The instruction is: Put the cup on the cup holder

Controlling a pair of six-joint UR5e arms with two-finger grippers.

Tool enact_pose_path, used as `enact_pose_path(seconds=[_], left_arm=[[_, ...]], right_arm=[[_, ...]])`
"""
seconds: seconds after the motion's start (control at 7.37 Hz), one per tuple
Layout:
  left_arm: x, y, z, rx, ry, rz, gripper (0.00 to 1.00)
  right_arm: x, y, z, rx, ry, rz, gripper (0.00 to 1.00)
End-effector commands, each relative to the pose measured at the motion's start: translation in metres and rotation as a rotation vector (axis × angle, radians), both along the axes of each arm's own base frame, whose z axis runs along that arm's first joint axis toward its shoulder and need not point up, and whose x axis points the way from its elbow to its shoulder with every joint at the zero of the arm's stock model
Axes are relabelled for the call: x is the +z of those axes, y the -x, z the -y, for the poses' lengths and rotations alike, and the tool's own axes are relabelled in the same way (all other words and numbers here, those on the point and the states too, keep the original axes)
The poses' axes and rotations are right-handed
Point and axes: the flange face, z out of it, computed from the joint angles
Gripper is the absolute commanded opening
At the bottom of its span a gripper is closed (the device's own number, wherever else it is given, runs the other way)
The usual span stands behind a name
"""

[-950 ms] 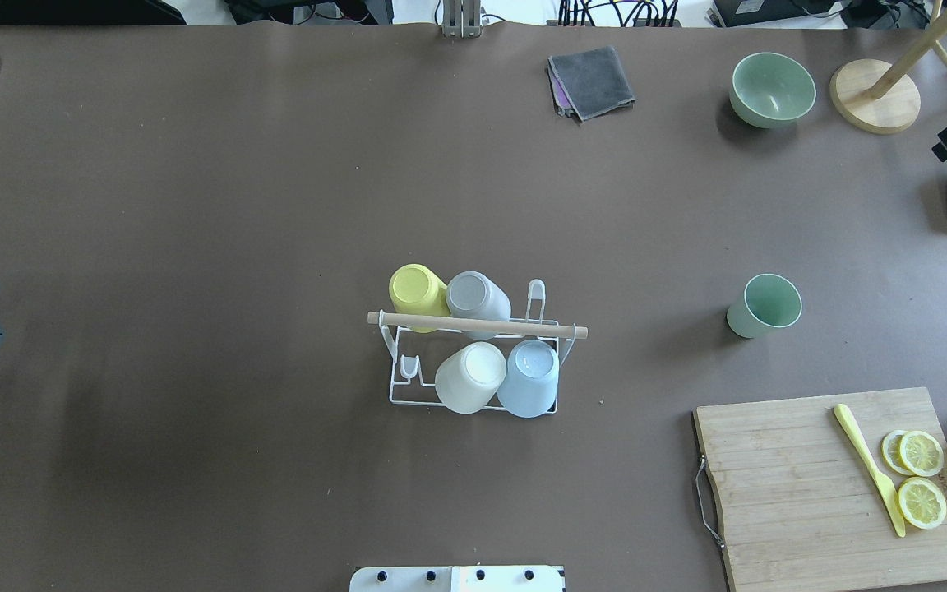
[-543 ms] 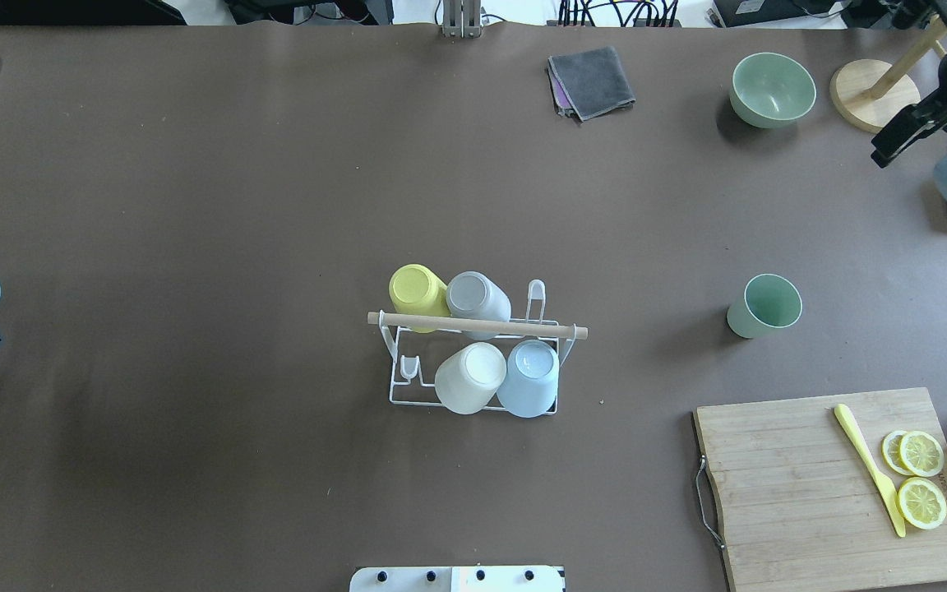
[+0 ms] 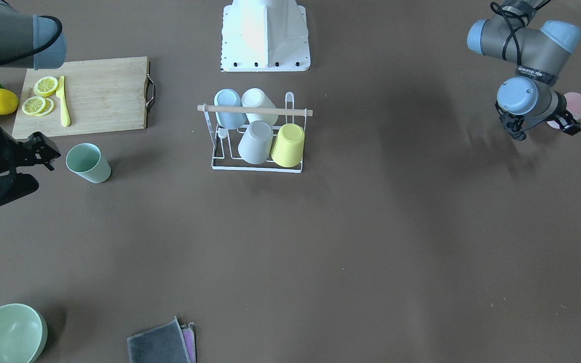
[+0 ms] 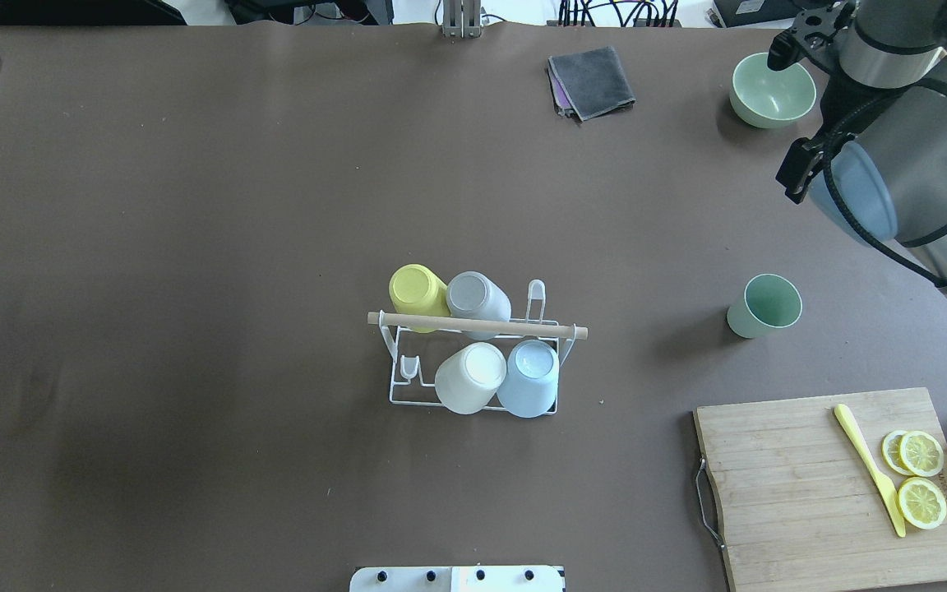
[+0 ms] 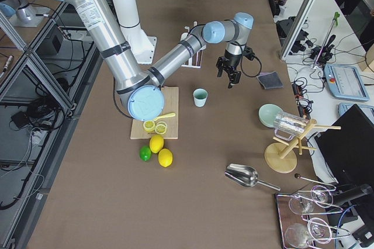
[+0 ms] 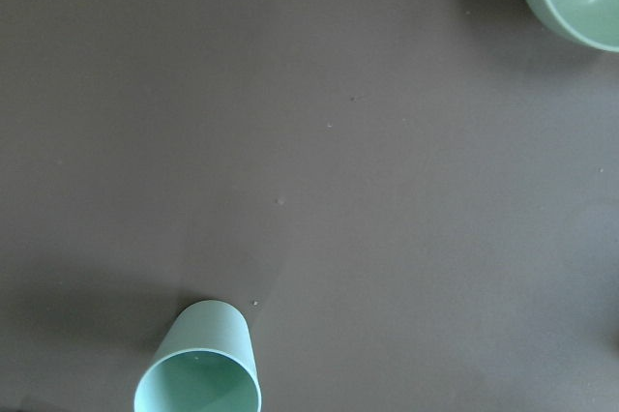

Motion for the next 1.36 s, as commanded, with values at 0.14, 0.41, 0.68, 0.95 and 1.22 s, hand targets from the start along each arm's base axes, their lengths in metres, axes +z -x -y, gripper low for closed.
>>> enact_pose_path(seconds=[0.14, 0.41, 0.68, 0.95, 1.22], left_arm=[[0.012, -0.006, -0.008, 0.007, -0.002, 0.006, 0.98], [0.022, -0.007, -0.008, 0.007, -0.002, 0.006, 0.98], [0.031, -0.003, -0.011, 0.007, -0.005, 0.003, 0.98], [0.038, 0.0, -0.014, 0.008, -0.006, 0.004, 0.98], [0.047, 0.009, -0.021, 0.008, -0.003, 0.007, 0.98]], right_arm=[[-0.001, 0.051, 0.017, -0.057, 0.066, -0.047, 1.0], [-0.019, 0.102, 0.034, -0.112, 0.079, -0.111, 1.0], [-0.023, 0.128, 0.015, -0.19, 0.15, -0.174, 1.0], [-0.016, 0.154, 0.002, -0.317, 0.161, -0.213, 0.99], [-0.005, 0.152, 0.006, -0.36, 0.138, -0.24, 0.94]])
